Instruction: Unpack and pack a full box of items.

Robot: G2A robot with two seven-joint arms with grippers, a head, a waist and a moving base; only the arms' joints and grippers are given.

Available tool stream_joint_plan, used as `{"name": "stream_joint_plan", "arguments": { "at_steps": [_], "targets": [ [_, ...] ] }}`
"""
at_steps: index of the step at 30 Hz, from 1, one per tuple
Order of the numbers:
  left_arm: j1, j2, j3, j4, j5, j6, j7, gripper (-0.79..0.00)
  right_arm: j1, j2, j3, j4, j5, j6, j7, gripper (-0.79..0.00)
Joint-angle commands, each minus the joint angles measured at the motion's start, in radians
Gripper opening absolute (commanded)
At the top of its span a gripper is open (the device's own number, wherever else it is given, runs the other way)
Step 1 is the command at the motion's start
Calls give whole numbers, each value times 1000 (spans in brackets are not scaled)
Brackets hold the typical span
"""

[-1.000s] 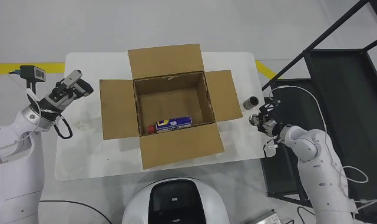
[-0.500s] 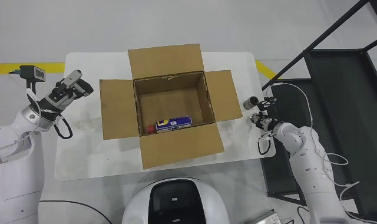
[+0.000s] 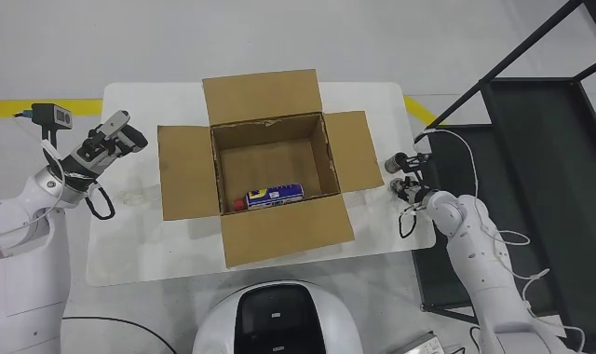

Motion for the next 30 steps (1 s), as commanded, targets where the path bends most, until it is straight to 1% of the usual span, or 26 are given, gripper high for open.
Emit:
{"name": "stream_joint_plan", "arguments": {
  "at_steps": [1,4,8,13,16,20,25,30],
  "targets": [
    [0,0,0,0,0,0,0,0,4,0,-4,6,1,3,-1,0],
    [0,0,0,0,0,0,0,0,8,1,2,6,27,2,-5,0],
    [0,0,0,0,0,0,0,0,-20,10,37,-69,58,-6,17,0],
    [0,0,0,0,0,0,0,0,-113,27,117,-239,88,-17,58,0],
    [0,0,0,0,0,0,0,0,-172,36,170,-356,133,-34,85,0],
    [0,0,0,0,0,0,0,0,-235,39,213,-518,202,-44,84,0],
    [0,0,0,0,0,0,0,0,-257,40,189,-693,246,-94,83,0],
    [0,0,0,0,0,0,0,0,-219,45,100,-816,263,-213,145,0]
  ]
}}
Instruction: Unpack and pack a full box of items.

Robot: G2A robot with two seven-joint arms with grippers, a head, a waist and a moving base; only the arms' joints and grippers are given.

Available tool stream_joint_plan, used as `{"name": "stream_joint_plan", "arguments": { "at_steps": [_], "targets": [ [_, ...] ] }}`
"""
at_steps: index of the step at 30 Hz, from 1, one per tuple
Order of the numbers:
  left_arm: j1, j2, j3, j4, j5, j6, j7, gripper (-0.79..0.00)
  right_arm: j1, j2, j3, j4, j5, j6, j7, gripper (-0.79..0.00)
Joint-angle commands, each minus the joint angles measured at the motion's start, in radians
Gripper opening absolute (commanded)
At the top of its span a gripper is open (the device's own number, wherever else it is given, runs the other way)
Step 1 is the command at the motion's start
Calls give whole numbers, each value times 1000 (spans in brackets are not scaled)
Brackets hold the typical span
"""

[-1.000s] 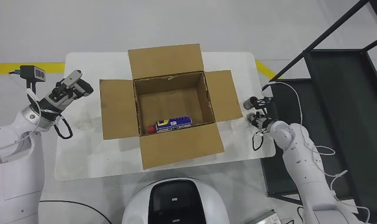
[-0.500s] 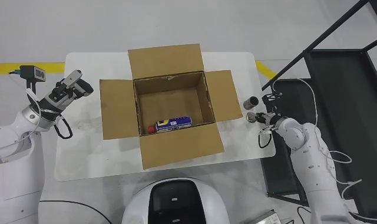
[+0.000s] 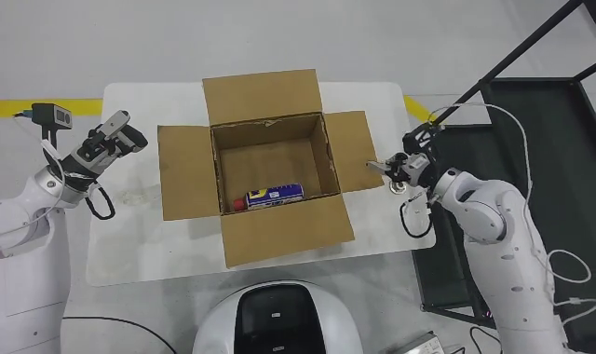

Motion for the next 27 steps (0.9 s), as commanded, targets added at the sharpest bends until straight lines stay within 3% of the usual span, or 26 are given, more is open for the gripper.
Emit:
{"name": "stream_joint_plan", "arguments": {
  "at_steps": [1,7,21,27],
  "targets": [
    [0,0,0,0,0,0,0,0,18,1,-33,-31,4,-37,16,0],
    [0,0,0,0,0,0,0,0,76,3,-127,-26,21,-84,57,0],
    [0,0,0,0,0,0,0,0,81,5,-133,-23,11,-91,55,0],
    [25,2,1,-19,23,8,35,0,252,12,-251,59,60,-311,148,0]
  ]
}}
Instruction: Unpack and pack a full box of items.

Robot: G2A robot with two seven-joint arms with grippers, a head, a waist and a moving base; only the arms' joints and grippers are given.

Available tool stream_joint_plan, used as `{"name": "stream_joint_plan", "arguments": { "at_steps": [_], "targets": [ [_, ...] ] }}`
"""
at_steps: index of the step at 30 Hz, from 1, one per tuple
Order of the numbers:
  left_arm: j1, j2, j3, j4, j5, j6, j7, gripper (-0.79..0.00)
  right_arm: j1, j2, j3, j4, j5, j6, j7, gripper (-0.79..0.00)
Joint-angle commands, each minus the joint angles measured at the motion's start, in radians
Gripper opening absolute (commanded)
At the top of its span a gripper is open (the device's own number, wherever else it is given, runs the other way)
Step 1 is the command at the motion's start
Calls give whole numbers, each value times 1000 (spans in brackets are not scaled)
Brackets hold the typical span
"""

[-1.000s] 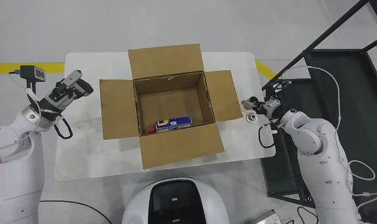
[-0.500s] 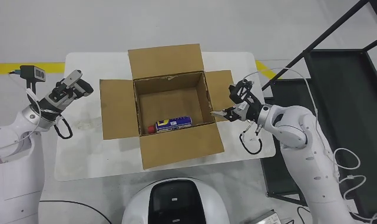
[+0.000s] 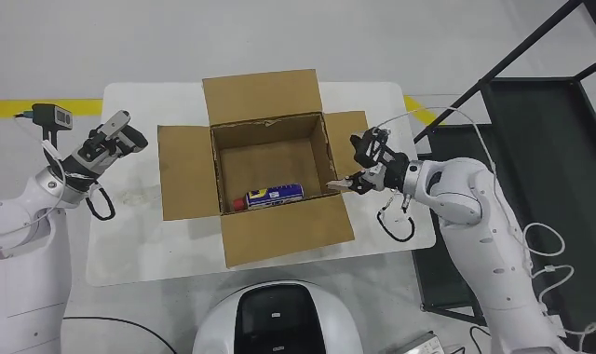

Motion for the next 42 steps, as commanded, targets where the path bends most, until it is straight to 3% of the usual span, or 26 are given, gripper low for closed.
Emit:
{"name": "stream_joint_plan", "arguments": {
  "at_steps": [1,8,14,30,32,36,42],
  "targets": [
    [16,2,-8,-9,8,3,17,0,88,-2,-70,41,25,-75,38,0],
    [66,6,-43,-31,-15,-8,64,0,383,-32,-352,262,25,-132,85,0],
    [66,6,-43,-31,-15,-8,64,0,533,-74,-523,446,6,-165,28,0],
    [66,6,-43,-31,-15,-8,64,0,542,-79,-535,473,-26,-138,-9,0],
    [66,6,-43,-31,-15,-8,64,0,570,-83,-568,493,-57,-148,35,0],
    [66,6,-43,-31,-15,-8,64,0,667,-119,-662,591,-37,-160,46,0],
    [66,6,-43,-31,-15,-8,64,0,796,-208,-851,779,-40,-171,26,0]
  ]
}}
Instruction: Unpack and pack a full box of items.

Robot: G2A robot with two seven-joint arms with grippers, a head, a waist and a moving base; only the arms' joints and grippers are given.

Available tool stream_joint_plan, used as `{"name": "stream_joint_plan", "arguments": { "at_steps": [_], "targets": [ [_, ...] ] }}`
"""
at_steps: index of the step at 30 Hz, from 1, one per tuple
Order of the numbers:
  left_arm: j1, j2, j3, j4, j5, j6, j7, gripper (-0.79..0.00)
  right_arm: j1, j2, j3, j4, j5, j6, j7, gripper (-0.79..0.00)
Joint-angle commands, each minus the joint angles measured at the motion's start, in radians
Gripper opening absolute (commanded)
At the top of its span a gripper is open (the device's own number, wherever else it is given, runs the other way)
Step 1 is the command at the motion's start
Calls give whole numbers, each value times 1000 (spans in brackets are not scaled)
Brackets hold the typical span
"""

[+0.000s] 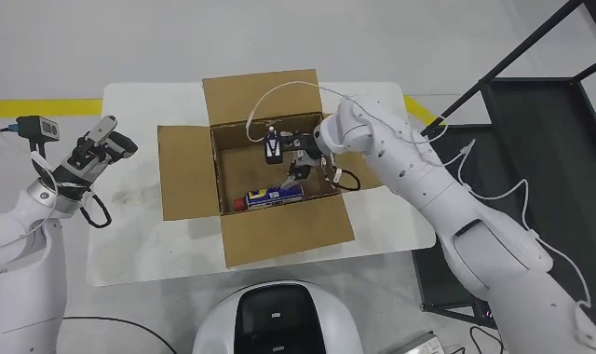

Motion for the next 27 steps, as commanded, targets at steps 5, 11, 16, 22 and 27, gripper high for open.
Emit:
{"name": "stream_joint_plan", "arguments": {
  "at_steps": [5,11,16,22,27],
  "targets": [
    [0,0,0,0,0,0,0,0,70,-89,-161,159,-27,0,-54,0],
    [0,0,0,0,0,0,0,0,108,-164,-246,283,-102,0,-150,0],
    [0,0,0,0,0,0,0,0,135,-221,-320,358,-158,0,-202,0],
    [0,0,0,0,0,0,0,0,156,-286,-385,457,-194,0,-262,0],
    [0,0,0,0,0,0,0,0,167,-336,-404,548,-211,6,-310,0]
  ]
}}
